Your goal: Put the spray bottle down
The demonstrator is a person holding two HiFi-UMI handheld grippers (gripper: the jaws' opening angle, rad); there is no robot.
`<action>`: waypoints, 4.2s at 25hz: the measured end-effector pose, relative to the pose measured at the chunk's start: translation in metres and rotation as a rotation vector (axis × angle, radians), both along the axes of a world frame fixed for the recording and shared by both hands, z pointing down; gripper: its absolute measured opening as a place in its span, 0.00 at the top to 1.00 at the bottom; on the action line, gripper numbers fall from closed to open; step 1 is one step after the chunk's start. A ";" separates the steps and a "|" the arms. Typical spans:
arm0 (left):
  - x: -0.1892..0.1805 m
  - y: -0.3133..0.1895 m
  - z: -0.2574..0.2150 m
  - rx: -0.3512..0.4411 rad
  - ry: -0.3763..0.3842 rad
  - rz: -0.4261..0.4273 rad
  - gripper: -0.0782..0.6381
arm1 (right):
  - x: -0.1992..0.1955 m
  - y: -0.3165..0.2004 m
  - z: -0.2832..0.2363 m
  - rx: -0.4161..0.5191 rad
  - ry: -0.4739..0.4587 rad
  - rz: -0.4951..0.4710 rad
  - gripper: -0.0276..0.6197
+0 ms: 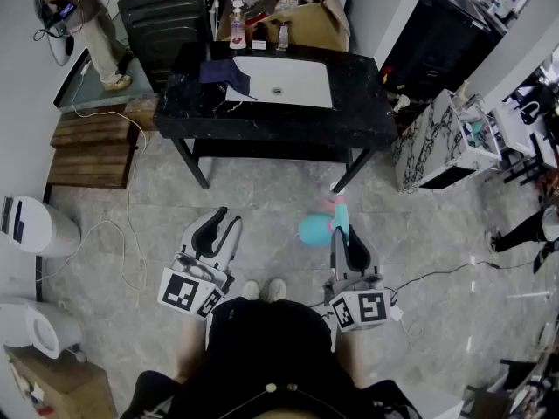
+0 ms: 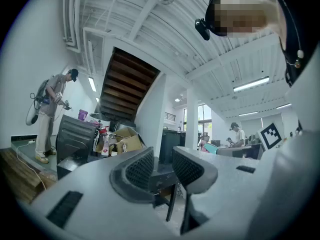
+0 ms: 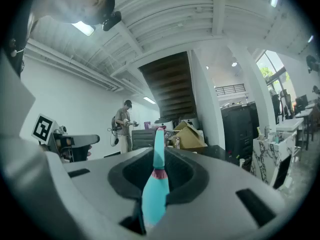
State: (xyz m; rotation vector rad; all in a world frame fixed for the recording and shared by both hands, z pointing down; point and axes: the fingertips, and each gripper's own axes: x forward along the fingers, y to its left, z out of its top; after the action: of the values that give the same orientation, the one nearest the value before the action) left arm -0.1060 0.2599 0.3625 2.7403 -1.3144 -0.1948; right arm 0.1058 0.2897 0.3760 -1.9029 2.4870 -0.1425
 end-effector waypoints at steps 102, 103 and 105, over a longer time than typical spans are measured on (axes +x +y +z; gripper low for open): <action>0.007 -0.423 0.065 -0.176 -0.035 -0.103 0.73 | 0.018 -0.465 0.065 -0.144 -0.019 -0.106 0.85; 0.009 -0.429 0.067 -0.179 -0.037 -0.104 0.73 | 0.021 -0.472 0.066 -0.146 -0.017 -0.106 0.85; 0.014 -0.439 0.068 -0.183 -0.036 -0.109 0.73 | 0.026 -0.486 0.067 -0.147 -0.014 -0.110 0.85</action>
State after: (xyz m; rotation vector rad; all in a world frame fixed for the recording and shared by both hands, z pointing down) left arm -0.0920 -0.1786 0.4302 2.5355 -1.4156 -0.0311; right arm 0.1313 -0.1964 0.4429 -1.8064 2.6399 -0.3483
